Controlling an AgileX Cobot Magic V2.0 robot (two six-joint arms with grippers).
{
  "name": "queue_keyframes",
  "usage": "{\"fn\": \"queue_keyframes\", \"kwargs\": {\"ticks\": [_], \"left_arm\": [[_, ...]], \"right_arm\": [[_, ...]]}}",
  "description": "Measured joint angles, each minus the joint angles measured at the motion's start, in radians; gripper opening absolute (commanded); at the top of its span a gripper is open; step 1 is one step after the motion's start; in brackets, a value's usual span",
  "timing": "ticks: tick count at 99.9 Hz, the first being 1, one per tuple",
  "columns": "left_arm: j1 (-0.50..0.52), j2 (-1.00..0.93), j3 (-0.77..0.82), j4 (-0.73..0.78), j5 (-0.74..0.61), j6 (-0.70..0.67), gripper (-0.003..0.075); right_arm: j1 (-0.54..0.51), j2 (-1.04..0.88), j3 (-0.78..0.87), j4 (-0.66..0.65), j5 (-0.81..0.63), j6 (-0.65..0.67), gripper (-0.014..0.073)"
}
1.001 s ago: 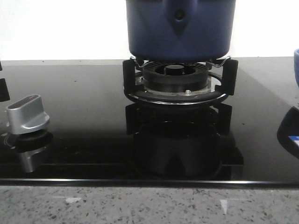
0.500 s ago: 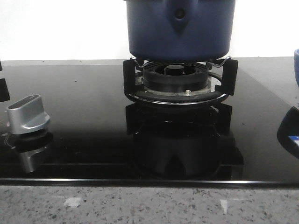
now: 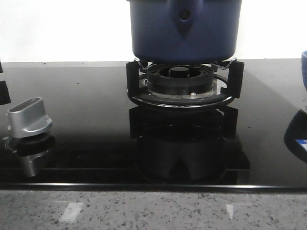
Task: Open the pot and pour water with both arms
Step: 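Lower the glass lid onto the saucepan with the left gripper, then open both grippers and lift them off the lid knob and bowl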
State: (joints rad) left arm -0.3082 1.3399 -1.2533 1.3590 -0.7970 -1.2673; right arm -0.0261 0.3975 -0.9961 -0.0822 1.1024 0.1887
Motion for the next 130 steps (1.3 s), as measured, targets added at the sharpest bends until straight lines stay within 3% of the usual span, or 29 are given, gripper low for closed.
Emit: {"fn": "queue_keyframes", "kwargs": {"ticks": [18, 41, 62, 85, 103, 130], "left_arm": [[0.024, -0.267, 0.217, 0.038, 0.090, -0.035, 0.0102], [0.028, -0.663, 0.560, 0.040, 0.261, -0.069, -0.0021], [0.028, -0.942, 0.776, 0.055, 0.360, -0.166, -0.0020], [0.028, -1.080, 0.850, 0.093, 0.363, -0.176, -0.0020], [0.028, -1.099, 0.851, 0.093, 0.359, -0.179, -0.0020], [0.028, -1.099, 0.851, 0.095, 0.340, -0.181, -0.0020]], "right_arm": [[0.010, -0.051, 0.125, 0.006, -0.121, -0.002, -0.0067], [0.030, -0.204, 0.257, 0.121, -0.242, -0.080, -0.0069], [0.030, -0.272, 0.297, 0.164, -0.254, -0.152, -0.0069], [0.056, -0.273, 0.301, 0.166, -0.258, -0.158, -0.0069], [0.124, -0.273, 0.301, 0.162, -0.275, -0.158, -0.0068], [0.134, -0.273, 0.301, 0.158, -0.277, -0.158, -0.0069]]}}
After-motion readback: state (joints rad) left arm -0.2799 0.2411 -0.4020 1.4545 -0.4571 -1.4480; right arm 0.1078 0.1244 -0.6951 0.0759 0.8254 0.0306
